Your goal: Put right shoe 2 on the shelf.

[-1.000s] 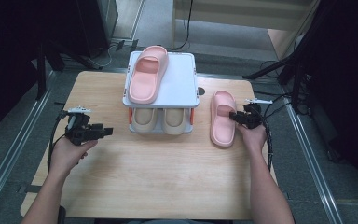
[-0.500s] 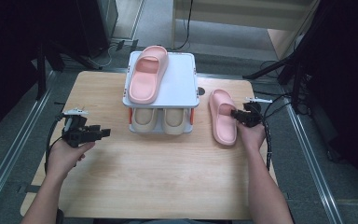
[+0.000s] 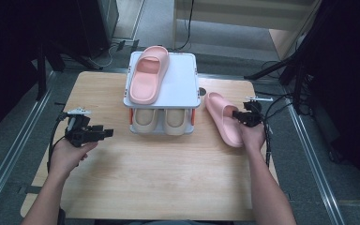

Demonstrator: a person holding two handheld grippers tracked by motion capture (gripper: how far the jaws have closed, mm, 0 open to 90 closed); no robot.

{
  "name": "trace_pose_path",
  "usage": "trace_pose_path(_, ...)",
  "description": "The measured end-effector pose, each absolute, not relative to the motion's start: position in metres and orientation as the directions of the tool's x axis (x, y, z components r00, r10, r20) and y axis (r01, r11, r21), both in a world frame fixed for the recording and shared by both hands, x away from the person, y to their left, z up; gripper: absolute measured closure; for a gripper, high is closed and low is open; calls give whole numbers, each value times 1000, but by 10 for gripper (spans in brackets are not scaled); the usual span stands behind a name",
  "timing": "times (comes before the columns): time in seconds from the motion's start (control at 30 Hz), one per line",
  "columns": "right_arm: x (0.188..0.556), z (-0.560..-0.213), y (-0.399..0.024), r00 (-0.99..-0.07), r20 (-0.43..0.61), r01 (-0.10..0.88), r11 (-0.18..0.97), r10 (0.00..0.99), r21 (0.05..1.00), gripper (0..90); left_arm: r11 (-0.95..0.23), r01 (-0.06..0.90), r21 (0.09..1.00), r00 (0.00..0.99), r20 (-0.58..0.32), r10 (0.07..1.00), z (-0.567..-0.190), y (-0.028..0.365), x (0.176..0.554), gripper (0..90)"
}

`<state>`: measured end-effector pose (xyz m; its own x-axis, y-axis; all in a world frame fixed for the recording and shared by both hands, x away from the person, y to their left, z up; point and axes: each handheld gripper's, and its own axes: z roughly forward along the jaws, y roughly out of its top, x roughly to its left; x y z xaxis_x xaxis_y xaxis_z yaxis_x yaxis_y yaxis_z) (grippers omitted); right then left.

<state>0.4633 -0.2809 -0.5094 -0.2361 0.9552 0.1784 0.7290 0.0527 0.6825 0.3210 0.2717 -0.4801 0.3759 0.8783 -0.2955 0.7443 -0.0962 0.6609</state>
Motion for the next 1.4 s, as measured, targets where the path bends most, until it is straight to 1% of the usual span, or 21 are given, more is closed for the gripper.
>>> trace_pose_path(0.07, 464, -507, -280, -229, 168, 730, 54, 959, 681, 837, -99, 743, 662, 382, -297, 875, -480, 270, 322, 441)
trace_pose_path(0.13, 468, -503, -282, -214, 183, 750, 41, 959, 660, 837, -103, 742, 662, 385, -296, 874, -480, 269, 323, 441)
trace_pose_path(0.47, 472, -475, -280, -226, 158, 722, 56, 961, 690, 836, -110, 745, 658, 388, -293, 874, -479, 264, 330, 440)
trace_pose_path(0.53, 472, -470, -280, -222, 161, 739, 58, 962, 672, 836, -114, 750, 652, 389, -295, 873, -479, 263, 331, 440)
trace_pose_path(0.6, 471, -464, -278, -224, 146, 736, 69, 964, 673, 836, -121, 750, 650, 393, -292, 872, -479, 262, 332, 440)
trace_pose_path(0.7, 471, -454, -277, -229, 158, 732, 63, 960, 679, 836, -119, 748, 653, 399, -299, 867, -479, 260, 334, 440)
trace_pose_path(1.0, 474, -416, -266, -250, 154, 712, 74, 956, 698, 835, -111, 756, 645, 396, -315, 863, -479, 259, 339, 440)
trace_pose_path(1.2, 478, -386, -258, -259, 138, 700, 87, 956, 709, 834, -132, 751, 647, 404, -292, 867, -480, 256, 341, 443)
trace_pose_path(1.4, 482, -357, -246, -287, 119, 682, 116, 950, 722, 833, -144, 745, 651, 420, -289, 860, -480, 255, 341, 442)
